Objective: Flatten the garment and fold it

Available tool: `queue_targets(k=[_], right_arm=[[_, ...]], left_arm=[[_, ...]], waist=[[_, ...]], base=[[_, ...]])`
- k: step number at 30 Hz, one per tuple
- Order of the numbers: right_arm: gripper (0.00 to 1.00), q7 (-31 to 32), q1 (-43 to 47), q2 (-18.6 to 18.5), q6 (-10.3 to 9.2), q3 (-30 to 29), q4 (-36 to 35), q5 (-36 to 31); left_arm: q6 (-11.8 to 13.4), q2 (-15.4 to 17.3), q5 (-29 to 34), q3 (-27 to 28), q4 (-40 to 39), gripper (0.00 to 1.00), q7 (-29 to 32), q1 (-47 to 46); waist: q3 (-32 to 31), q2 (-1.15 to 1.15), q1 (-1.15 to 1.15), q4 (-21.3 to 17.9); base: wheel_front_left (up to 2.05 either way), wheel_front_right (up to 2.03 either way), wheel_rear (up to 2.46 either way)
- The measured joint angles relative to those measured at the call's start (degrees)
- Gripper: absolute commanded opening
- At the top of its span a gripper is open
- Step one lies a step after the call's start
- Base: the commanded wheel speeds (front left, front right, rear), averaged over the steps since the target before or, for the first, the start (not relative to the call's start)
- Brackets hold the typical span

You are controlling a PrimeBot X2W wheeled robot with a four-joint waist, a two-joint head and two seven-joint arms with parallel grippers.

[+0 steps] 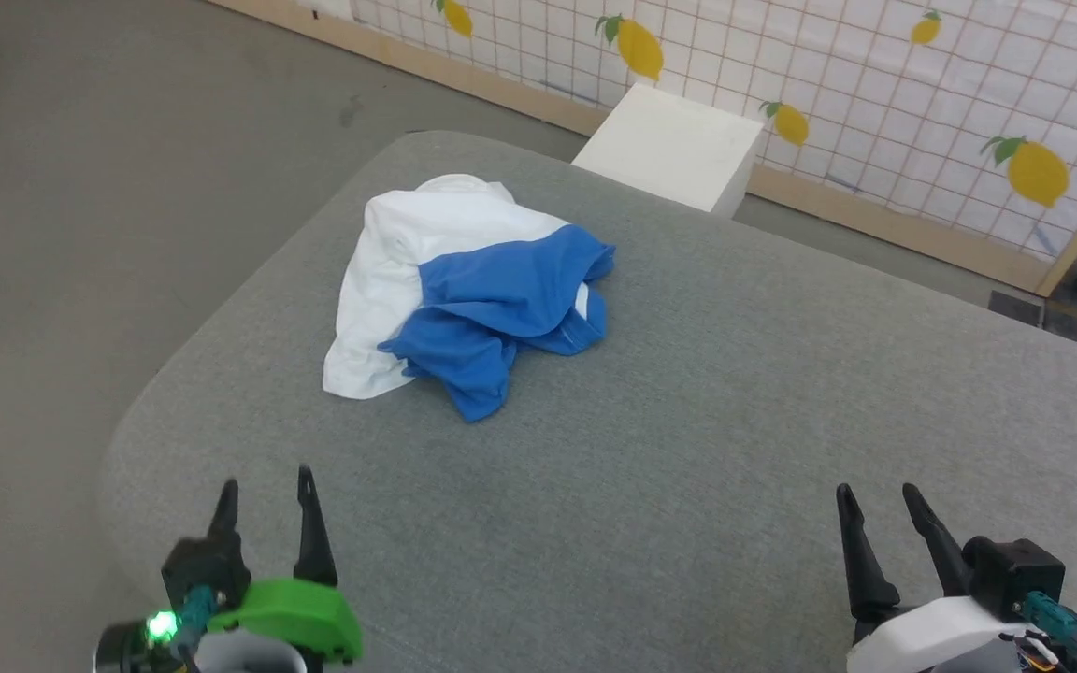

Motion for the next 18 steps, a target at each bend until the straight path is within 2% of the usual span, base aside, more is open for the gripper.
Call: queue_targets(k=[5,10,15,18], right_arm=[[1.00,-0.47,0.00,0.02,0.00,-0.40,0.56,-0.01],[1.00,-0.25,-0.20,0.02,-0.01,-1.47,-0.13,-1.03],[1.00,1.76,-1.46,0.05,-0.01,-3.13,-3.36,-3.57],[1.00,3.16,-2.92,0.07,-0.01,-3.66,-5.78,-4.70]], left_arm=[[-1.23,2.05,-0.96,0.25,0.79,1.00,0.59,-7.12],[-4.16,5.00,-4.23,1.57,2.52,1.00,2.81,-18.13],[-8.92,7.43,-10.09,2.31,8.67,1.00,11.18,-31.05],[-9.99,8.84,-12.90,3.21,13.21,1.00,18.34,-37.04]], waist=[[0.88,0.00,0.00,0.52],[2.65,0.00,0.00,0.40],[5.88,0.00,0.00,-0.65],[8.07,0.00,0.00,-2.11]], base=[[0.00,0.00,0.00],[0.00,0.00,0.00],[0.00,0.00,0.00],[0.00,0.00,0.00]])
